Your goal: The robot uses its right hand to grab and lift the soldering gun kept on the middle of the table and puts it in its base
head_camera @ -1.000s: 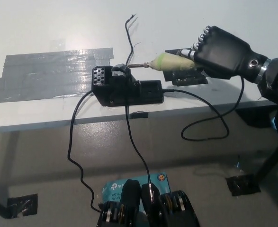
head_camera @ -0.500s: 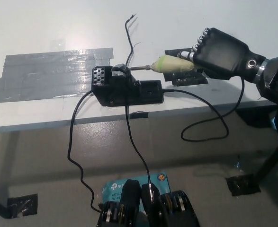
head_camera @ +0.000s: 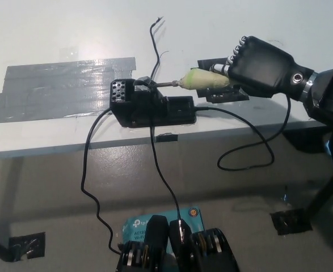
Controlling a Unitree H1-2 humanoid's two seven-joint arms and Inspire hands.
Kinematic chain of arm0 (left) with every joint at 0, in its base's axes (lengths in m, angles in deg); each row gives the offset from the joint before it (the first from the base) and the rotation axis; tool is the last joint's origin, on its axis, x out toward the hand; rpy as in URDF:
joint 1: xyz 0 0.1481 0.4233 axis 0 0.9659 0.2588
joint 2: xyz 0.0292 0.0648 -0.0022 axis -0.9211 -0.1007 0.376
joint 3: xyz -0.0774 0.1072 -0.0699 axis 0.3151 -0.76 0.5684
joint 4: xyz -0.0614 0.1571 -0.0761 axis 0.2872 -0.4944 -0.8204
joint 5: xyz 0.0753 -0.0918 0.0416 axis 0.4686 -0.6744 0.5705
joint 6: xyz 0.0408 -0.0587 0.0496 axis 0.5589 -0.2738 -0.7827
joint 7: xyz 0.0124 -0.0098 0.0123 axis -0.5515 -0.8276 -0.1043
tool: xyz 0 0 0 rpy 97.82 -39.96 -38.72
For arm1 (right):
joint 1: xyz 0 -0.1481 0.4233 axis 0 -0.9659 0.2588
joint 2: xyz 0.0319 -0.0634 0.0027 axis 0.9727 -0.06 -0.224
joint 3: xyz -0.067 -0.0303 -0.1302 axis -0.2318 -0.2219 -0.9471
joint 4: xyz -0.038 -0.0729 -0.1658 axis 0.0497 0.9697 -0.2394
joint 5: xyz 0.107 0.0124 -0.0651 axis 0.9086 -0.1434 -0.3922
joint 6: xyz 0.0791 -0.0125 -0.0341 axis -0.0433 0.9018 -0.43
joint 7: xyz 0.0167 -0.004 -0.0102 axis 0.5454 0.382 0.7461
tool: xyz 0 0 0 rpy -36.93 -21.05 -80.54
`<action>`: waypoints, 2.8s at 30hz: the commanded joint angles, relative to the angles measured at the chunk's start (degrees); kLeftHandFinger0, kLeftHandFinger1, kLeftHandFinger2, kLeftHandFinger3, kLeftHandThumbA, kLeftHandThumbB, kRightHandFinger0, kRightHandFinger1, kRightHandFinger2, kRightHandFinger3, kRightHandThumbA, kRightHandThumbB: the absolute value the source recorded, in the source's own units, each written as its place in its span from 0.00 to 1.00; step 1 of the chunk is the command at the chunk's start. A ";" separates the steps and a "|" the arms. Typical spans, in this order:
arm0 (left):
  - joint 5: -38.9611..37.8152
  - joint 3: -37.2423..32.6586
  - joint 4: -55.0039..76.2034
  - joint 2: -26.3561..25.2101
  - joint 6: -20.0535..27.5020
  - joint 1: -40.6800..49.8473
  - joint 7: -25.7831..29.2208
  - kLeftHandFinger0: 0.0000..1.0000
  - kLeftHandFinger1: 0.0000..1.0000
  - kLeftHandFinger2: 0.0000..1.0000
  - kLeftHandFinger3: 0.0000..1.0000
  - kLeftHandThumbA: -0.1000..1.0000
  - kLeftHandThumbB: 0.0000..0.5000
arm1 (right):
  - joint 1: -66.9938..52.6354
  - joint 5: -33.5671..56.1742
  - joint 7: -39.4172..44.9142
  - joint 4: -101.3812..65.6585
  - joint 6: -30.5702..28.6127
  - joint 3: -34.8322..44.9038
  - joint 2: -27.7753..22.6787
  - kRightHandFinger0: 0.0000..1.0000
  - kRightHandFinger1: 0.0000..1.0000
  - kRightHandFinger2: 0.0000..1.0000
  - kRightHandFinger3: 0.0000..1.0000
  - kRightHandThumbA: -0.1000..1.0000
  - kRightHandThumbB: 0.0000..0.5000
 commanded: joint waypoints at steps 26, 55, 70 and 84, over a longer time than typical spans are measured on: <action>0.87 -1.62 3.78 -1.24 -1.16 -1.21 -0.66 0.09 0.31 0.44 0.63 1.00 1.00 | 6.83 -5.62 3.62 7.30 5.41 -1.35 4.57 0.00 0.00 0.38 0.30 0.00 0.49; 1.49 -2.70 6.55 -0.81 -1.87 -1.82 -0.71 0.08 0.29 0.43 0.61 1.00 1.00 | 10.50 -5.42 -4.71 14.32 2.28 -6.15 9.31 0.00 0.00 0.38 0.40 0.01 0.65; 1.71 -4.02 6.74 0.32 -3.51 -2.49 -1.06 0.10 0.31 0.43 0.62 1.00 1.00 | 11.76 -5.86 -3.38 18.95 5.22 -7.08 13.06 0.00 0.00 0.25 0.60 0.03 0.59; 2.57 -5.33 6.44 0.81 -3.44 -3.60 -0.29 0.09 0.28 0.41 0.61 1.00 1.00 | 15.24 -3.55 0.78 23.78 4.33 -7.15 19.53 0.00 0.00 0.33 0.51 0.00 0.66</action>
